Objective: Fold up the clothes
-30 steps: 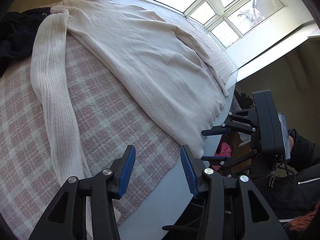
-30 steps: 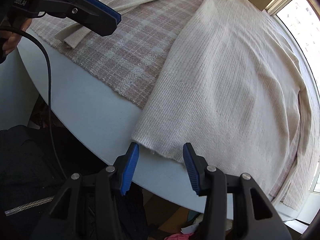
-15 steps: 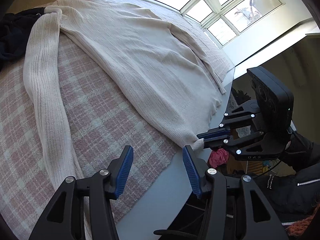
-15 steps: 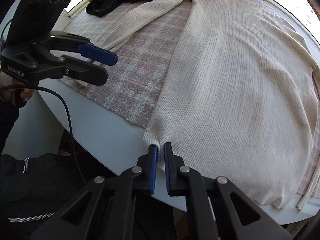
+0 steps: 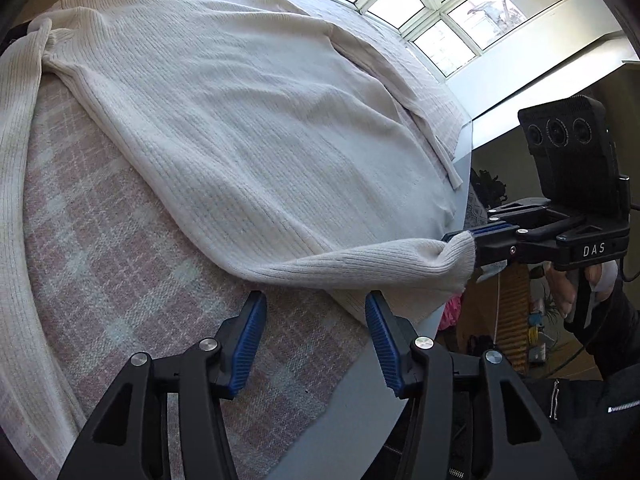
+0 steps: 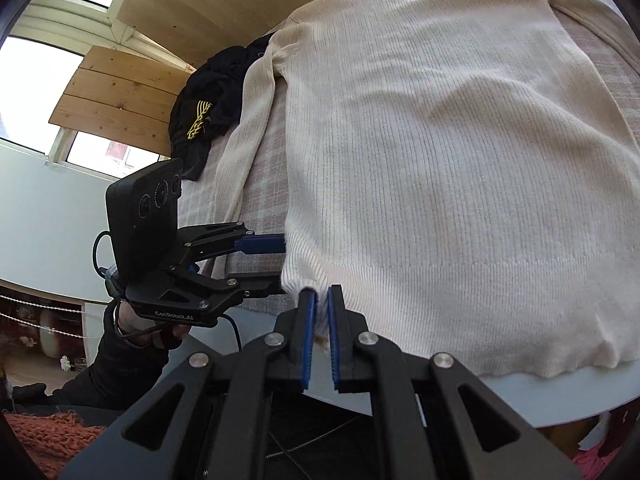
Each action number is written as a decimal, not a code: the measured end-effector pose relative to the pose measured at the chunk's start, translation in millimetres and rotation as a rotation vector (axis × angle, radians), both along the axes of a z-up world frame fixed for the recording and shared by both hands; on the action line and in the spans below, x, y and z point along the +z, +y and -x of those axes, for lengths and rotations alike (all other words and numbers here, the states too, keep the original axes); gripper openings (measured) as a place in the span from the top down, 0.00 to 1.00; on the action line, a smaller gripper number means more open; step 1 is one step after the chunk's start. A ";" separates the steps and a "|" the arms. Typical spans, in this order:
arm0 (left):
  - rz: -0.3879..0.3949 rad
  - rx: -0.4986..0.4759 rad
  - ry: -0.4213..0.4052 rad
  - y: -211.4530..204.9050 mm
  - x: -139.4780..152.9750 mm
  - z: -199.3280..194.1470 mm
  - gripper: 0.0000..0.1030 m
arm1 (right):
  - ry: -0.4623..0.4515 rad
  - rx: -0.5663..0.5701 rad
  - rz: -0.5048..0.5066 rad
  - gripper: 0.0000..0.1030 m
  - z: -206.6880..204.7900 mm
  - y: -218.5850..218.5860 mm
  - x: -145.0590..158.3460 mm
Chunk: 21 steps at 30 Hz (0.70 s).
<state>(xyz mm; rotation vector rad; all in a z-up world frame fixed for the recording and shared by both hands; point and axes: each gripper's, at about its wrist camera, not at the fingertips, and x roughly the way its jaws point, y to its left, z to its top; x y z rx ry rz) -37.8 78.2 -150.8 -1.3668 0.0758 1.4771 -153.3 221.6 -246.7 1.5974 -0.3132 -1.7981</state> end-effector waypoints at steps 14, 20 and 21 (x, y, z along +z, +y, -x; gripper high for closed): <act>-0.195 0.209 -0.441 -4.5 -28.7 13.1 0.47 | 0.014 0.006 0.016 0.93 1.2 21.4 13.8; -0.087 0.086 -0.168 14.5 0.2 1.0 0.89 | 0.061 0.049 -0.009 0.93 -4.8 16.1 20.1; -0.073 0.074 -0.126 15.4 5.2 -0.5 0.90 | 0.078 0.056 -0.026 0.93 -5.8 14.7 20.7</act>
